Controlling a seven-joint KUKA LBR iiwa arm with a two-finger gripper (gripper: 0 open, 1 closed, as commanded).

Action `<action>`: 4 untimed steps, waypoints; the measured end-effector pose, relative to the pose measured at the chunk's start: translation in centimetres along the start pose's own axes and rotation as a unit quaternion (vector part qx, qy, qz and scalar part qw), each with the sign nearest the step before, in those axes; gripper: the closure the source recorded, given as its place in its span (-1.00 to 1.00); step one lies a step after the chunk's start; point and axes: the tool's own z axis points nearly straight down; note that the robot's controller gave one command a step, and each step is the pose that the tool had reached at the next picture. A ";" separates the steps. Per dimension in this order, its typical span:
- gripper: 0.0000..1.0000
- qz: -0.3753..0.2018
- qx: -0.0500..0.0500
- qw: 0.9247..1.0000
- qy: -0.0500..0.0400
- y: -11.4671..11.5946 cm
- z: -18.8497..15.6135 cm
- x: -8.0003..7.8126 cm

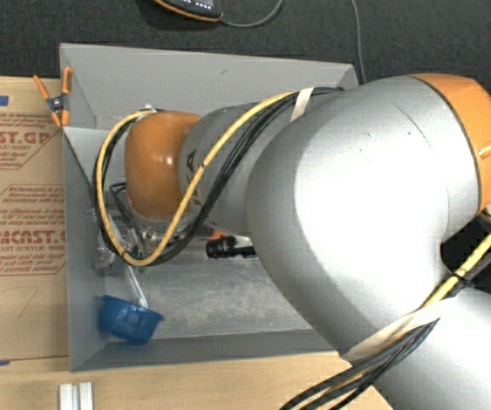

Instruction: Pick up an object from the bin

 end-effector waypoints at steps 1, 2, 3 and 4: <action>1.00 0.000 0.000 1.000 0.000 0.0 0.0 0.0; 1.00 0.000 0.001 1.000 0.001 -0.1 -0.3 0.1; 1.00 0.000 0.004 1.000 0.004 -0.2 -1.9 0.2; 1.00 0.000 0.003 1.000 0.004 -0.2 -4.4 0.2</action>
Offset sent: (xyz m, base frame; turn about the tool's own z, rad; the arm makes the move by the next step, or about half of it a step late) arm -0.0001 -0.0001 0.0439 0.0000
